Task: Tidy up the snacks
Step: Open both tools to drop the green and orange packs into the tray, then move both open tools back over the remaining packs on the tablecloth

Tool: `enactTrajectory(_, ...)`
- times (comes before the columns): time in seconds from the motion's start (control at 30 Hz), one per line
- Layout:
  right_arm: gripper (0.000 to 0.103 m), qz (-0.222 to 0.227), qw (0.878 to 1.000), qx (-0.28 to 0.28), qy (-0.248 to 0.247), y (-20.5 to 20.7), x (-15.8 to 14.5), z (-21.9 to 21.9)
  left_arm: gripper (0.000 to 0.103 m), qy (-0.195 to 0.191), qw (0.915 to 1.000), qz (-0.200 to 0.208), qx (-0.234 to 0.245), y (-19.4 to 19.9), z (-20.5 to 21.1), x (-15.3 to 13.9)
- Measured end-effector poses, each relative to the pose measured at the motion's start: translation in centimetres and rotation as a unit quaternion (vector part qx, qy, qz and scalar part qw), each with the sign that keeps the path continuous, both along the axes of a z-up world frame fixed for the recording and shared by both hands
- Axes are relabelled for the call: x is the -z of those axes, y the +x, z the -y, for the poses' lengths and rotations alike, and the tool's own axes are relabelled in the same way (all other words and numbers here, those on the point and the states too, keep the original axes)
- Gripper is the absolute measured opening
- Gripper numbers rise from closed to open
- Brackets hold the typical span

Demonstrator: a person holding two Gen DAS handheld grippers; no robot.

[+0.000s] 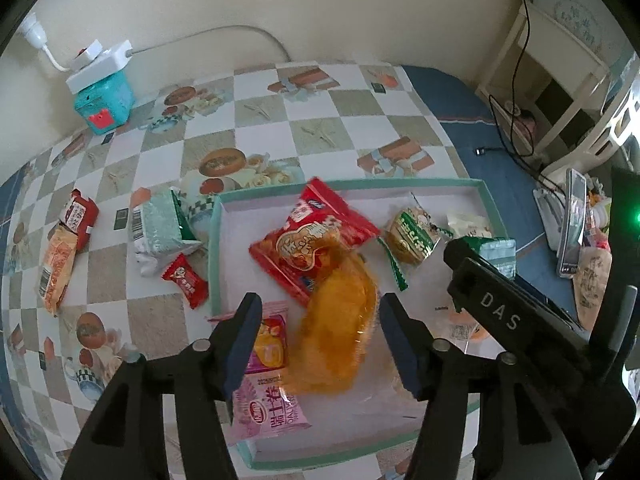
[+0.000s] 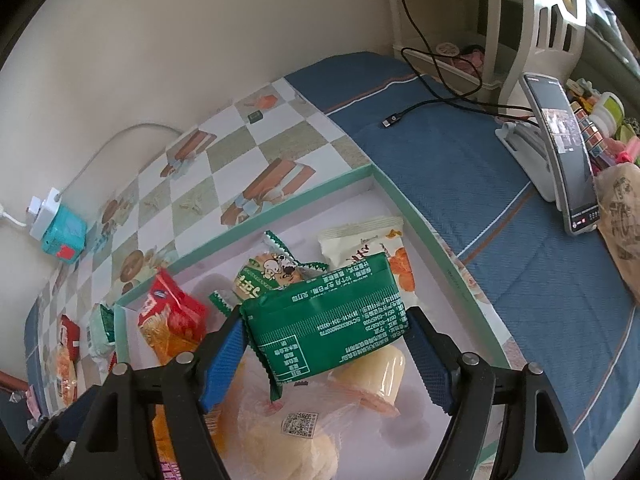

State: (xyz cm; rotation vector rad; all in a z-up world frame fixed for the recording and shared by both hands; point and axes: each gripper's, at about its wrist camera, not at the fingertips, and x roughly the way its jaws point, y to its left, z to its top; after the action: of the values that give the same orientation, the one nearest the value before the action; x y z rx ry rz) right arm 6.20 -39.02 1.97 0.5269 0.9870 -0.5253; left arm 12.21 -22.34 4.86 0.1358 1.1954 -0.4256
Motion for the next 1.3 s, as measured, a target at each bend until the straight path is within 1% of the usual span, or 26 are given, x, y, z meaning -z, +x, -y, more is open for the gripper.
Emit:
enactTrajectory(0.23, 0.083, 0.013, 1.000, 0.000, 0.004, -0.2, -0.5, -0.1, 0.065, -0.005, 0.9996, 0.002, -0.028, 0.7, -1.9, -0.4)
enactTrajectory(0.3, 0.084, 0.020, 1.000, -0.002, 0.002, -0.3, -0.8, -0.3, 0.071, -0.009, 0.9992, 0.002, -0.040, 0.9, -2.7, -0.6)
enactTrajectory(0.33, 0.091, 0.023, 1.000, -0.003, 0.000, -0.3, -1.0, -0.4, 0.073, -0.011, 0.9988, 0.002, -0.047, 1.0, -3.3, -0.7)
enactTrajectory(0.4, 0.103, 0.033, 0.999, -0.002, -0.005, -0.4, -1.4, -0.6, 0.080, -0.014, 0.9979, 0.004, -0.064, 1.3, -4.4, -0.9)
enactTrajectory(0.47, 0.103, 0.039, 0.999, -0.002, -0.008, -0.5, -1.7, -0.8, 0.082, -0.012, 0.9967, 0.007, -0.080, 1.5, -5.3, -1.0)
enactTrajectory(0.57, 0.103, 0.044, 0.999, -0.006, -0.009, -0.5, -1.9, -1.2, 0.093, -0.009, 0.9934, 0.011, -0.114, 1.8, -7.2, -1.0)
enactTrajectory(0.73, 0.103, 0.054, 0.998, -0.004, -0.022, -0.7, -2.6, -2.0, 0.093, -0.016, 0.9832, 0.005, -0.181, 2.5, -11.1, -0.5)
enactTrajectory(0.9, 0.103, 0.061, 0.998, -0.018, -0.030, -0.5, -3.3, -3.6, 0.093, -0.019, 0.9671, 0.001, -0.254, 2.8, -15.7, 0.1)
enactTrajectory(1.03, 0.103, 0.058, 0.997, -0.037, -0.031, -0.1, -3.5, -5.5, 0.093, -0.026, 0.9572, -0.013, -0.288, 2.9, -19.0, 0.7)
enactTrajectory(1.1, 0.103, 0.058, 0.997, -0.047, -0.019, 0.1, -3.4, -6.4, 0.093, -0.028, 0.9515, -0.018, -0.306, 2.9, -20.7, 1.0)
enactTrajectory(1.17, 0.103, 0.057, 0.997, -0.059, -0.010, 0.2, -3.3, -7.3, 0.093, -0.020, 0.9476, -0.015, -0.318, 2.9, -22.0, 1.1)
enactTrajectory(1.3, 0.103, 0.049, 0.995, -0.081, -0.014, 0.7, -3.2, -9.6, 0.093, 0.000, 0.9407, -0.007, -0.339, 2.6, -24.7, 0.8)
